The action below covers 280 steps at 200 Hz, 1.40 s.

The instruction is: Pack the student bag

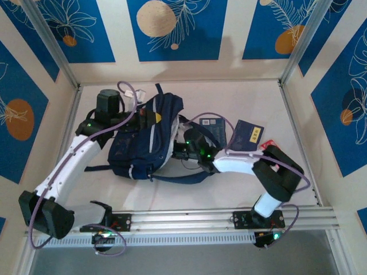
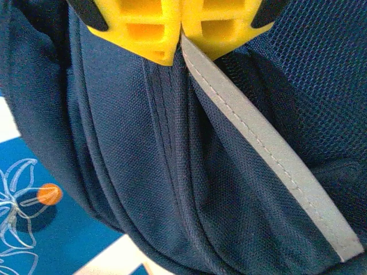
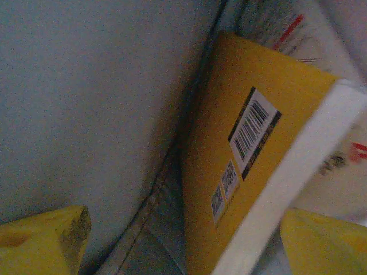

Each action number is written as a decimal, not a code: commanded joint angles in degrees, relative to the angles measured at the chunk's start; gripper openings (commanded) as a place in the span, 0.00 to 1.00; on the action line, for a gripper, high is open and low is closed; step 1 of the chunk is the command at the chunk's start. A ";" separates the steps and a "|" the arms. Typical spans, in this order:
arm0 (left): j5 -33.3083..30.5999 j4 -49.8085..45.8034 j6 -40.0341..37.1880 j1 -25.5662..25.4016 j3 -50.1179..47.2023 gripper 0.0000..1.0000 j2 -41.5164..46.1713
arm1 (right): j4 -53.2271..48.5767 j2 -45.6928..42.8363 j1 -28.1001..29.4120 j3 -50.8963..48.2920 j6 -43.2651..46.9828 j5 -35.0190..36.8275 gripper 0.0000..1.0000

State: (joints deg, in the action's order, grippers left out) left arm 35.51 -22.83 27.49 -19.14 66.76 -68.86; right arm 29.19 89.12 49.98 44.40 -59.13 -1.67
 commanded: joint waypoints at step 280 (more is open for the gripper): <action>-17.84 2.44 21.45 2.51 -9.41 0.63 -5.89 | -69.48 30.50 -36.68 43.57 35.40 13.61 0.82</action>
State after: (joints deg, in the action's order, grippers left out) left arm 14.55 -21.85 48.10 -17.52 56.18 -74.59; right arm -35.90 117.49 14.28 85.95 -25.85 16.84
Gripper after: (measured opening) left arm 0.635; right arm 0.831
